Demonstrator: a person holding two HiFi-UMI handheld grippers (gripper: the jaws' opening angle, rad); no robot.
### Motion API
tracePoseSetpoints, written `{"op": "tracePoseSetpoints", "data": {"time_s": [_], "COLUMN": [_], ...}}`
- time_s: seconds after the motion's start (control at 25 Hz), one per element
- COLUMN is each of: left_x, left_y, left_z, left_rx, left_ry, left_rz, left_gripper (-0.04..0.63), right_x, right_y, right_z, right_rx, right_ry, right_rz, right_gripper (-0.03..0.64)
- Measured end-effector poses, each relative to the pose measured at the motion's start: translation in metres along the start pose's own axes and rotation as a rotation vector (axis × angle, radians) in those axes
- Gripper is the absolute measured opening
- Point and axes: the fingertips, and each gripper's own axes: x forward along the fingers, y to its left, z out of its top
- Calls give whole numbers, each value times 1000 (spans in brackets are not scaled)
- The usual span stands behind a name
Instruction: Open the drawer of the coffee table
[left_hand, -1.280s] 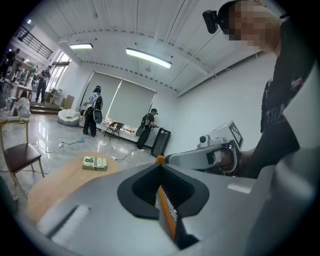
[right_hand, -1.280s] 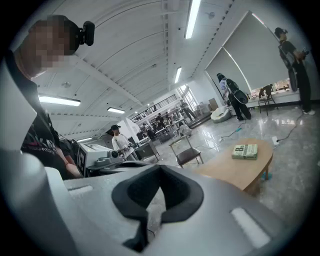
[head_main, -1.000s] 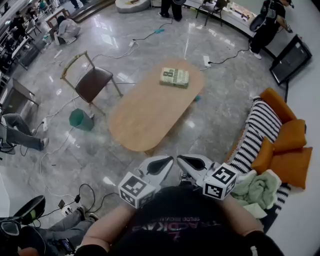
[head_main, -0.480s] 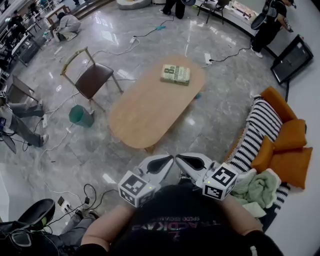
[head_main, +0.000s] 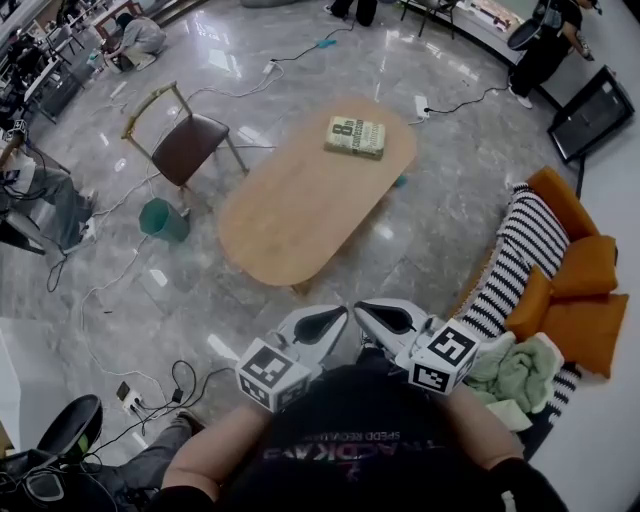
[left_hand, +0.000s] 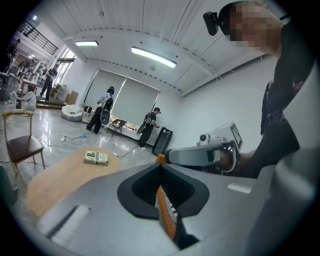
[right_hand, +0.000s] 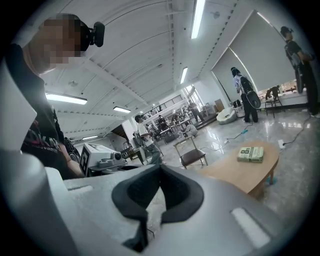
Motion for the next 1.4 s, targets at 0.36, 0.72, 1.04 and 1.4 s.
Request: {"op": "tracePoseSetpoints", "data": {"time_s": [0.36, 0.72, 1.04, 1.4], "left_x": [10, 23, 39, 51], "left_y": [3, 25, 58, 125], "left_z": [-21, -58, -87, -114], "left_rx": [-58, -153, -141, -75], "left_ry": [31, 69, 72, 31], "left_rz": [-13, 50, 129, 258], "left_gripper": [3, 3, 3, 3], "right_x": [9, 26, 52, 91], "right_y": [-14, -54, -96, -145], "right_z": [-18, -42, -64, -97], "right_rx": [50, 66, 18, -49], "right_ry": [31, 96, 137, 158], "right_rz": [23, 17, 19, -1], "right_gripper": [2, 2, 2, 2]}}
